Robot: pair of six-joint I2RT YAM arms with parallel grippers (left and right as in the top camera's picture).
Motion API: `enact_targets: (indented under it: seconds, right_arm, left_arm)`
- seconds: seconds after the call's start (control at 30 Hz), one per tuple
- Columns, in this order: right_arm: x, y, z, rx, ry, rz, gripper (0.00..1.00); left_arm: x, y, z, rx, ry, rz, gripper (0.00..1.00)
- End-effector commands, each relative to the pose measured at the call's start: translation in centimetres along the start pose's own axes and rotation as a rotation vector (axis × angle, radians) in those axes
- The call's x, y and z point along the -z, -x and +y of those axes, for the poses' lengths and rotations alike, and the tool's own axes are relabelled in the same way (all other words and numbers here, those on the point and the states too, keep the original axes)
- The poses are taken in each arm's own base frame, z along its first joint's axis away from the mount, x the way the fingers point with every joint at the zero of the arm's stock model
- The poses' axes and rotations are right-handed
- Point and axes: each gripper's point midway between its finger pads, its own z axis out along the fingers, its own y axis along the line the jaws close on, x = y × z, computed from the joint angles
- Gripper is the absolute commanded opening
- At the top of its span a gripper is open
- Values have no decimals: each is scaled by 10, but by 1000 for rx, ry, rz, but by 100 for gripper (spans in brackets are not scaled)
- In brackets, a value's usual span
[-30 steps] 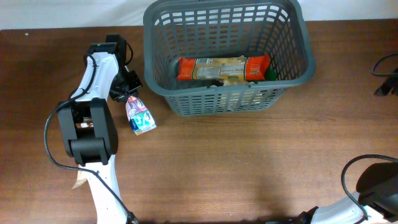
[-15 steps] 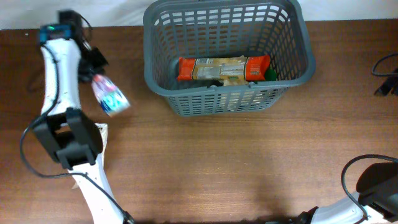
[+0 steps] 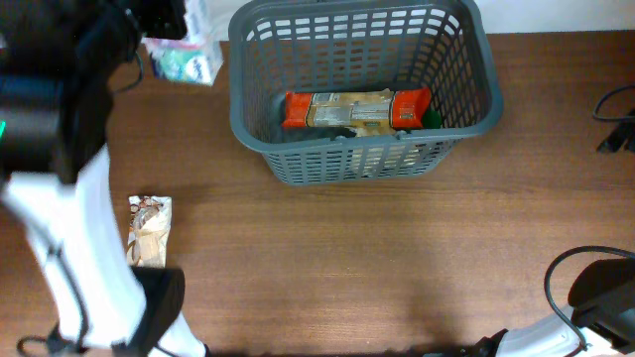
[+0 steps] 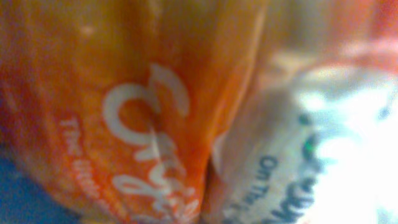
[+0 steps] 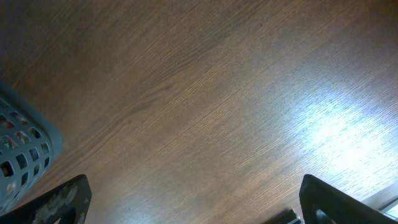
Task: Pack container
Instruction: 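Lift the tissue pack with the left gripper over the basket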
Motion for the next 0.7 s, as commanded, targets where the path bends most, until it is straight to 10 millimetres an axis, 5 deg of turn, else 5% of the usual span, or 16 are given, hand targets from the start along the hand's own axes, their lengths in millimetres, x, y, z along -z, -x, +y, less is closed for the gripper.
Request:
enact_targets:
  seconds: [0.0, 0.23, 0.37, 0.67]
  right_arm:
    - [-1, 0, -3, -10, -13, 3, 99]
    - [-1, 0, -3, -10, -13, 3, 99]
    - [-1, 0, -3, -10, -13, 3, 99]
    - [-1, 0, -3, -10, -13, 3, 99]
  left_arm:
    - [17, 24, -31, -113, -74, -97, 2]
    - [-6, 19, -90, -140, -235, -103, 2]
    - [-43, -11, -121, -198, -322, -26, 2]
    - [-116, -81, -155, -257, -435, 135, 2]
